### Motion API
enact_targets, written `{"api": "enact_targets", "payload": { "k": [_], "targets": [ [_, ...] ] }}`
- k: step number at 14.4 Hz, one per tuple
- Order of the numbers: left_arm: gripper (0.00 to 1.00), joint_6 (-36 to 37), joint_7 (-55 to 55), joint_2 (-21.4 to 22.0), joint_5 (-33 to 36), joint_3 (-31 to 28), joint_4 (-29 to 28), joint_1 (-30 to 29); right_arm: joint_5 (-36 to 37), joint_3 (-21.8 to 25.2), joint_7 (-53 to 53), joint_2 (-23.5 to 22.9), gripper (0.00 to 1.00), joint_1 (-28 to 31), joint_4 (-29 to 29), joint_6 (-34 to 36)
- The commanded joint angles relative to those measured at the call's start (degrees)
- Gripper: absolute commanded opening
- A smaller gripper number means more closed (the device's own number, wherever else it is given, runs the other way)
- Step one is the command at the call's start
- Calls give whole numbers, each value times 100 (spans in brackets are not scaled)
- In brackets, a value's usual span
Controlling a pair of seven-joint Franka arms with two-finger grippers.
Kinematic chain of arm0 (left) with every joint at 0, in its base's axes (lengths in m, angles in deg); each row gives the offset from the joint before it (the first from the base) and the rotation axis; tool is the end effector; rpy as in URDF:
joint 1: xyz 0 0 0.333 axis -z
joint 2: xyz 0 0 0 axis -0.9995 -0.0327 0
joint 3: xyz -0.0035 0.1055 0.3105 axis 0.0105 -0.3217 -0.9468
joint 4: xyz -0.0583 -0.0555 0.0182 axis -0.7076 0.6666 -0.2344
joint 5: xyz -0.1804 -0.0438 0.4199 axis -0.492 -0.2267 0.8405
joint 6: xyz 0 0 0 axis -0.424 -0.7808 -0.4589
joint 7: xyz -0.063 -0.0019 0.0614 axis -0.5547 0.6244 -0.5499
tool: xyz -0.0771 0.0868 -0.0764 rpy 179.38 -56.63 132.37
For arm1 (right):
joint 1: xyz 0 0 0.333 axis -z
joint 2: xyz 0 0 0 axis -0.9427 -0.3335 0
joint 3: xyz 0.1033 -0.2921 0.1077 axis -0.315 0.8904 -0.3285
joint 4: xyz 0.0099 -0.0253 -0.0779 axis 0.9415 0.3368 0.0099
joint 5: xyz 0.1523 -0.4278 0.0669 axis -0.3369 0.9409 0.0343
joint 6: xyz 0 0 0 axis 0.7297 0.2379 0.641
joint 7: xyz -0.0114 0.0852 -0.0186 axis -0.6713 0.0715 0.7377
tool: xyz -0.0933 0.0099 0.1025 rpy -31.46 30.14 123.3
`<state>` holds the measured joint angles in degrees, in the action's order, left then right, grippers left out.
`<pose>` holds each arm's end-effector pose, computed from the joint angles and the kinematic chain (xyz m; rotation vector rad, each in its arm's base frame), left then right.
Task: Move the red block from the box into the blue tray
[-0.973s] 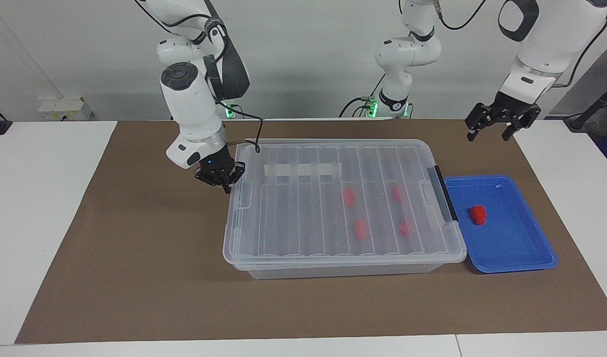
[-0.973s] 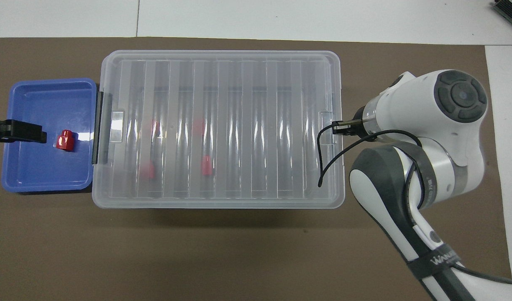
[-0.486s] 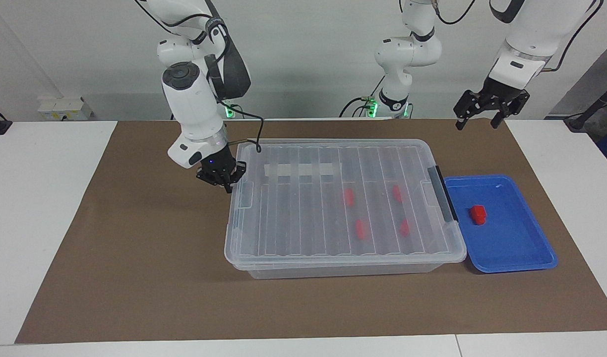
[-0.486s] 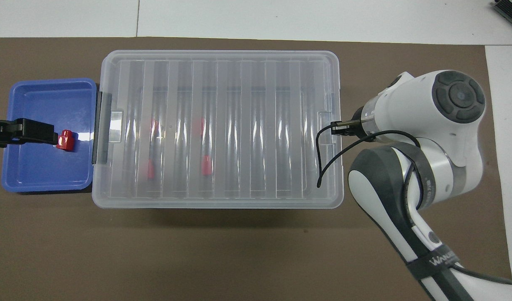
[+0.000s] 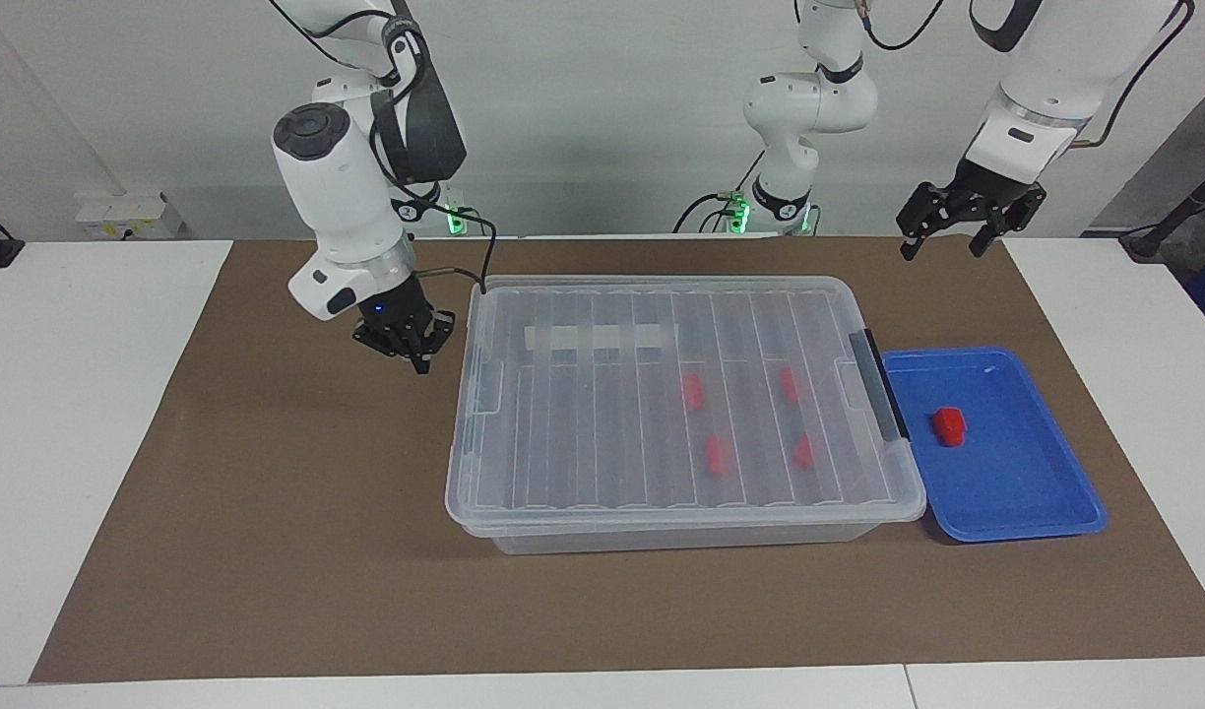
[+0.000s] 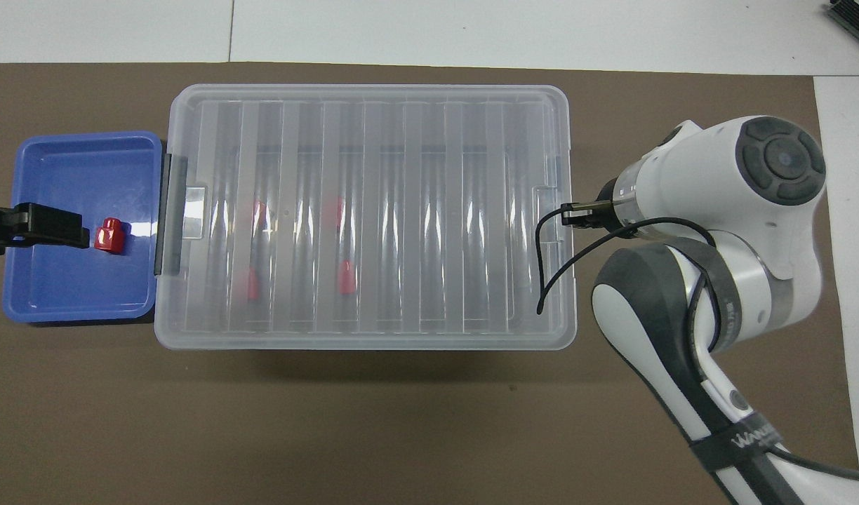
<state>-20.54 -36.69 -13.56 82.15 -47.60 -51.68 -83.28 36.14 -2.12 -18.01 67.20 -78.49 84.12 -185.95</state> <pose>0.5936 -0.0442 0.6150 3.1146 -0.0051 0.0372 0.6460 0.1266 0.4576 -3.0654 0.0603 -0.1322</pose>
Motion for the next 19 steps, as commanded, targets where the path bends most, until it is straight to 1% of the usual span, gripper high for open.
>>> {"api": "enact_targets", "payload": {
  "k": [1,2,3,4,6,9,12,14,15,17,19],
  "targets": [
    [100,78,-62,49,31,-106,-67,78,98,-18,248,362,1,243,143,290],
    [100,78,-70,49,31,-106,-67,69,239,-18,284,441,46,331,126,440],
    [100,78,-71,58,31,-106,-67,60,310,-18,301,494,99,393,91,528],
    [100,78,-71,58,31,-106,-67,69,354,-9,275,503,100,437,-5,599],
    [100,113,-62,67,31,-89,-75,78,450,-18,275,442,100,595,-540,1141],
    [100,140,-53,67,31,-89,-84,183,459,-18,275,424,100,727,-1156,1766],
    [100,140,-79,67,31,-106,-76,420,521,-9,275,345,100,763,-1631,2198],
    [100,131,-79,67,31,-89,-76,438,740,-27,258,214,100,763,-1947,2373],
    [100,140,-71,67,31,-89,-76,429,732,-27,258,187,100,763,-2071,2575],
    [100,149,-71,67,31,-115,-76,421,671,-36,266,187,100,736,-2020,2691],
    [100,280,-79,-152,31,-124,143,464,618,-36,267,274,100,736,-1897,2717]
  ]
}}
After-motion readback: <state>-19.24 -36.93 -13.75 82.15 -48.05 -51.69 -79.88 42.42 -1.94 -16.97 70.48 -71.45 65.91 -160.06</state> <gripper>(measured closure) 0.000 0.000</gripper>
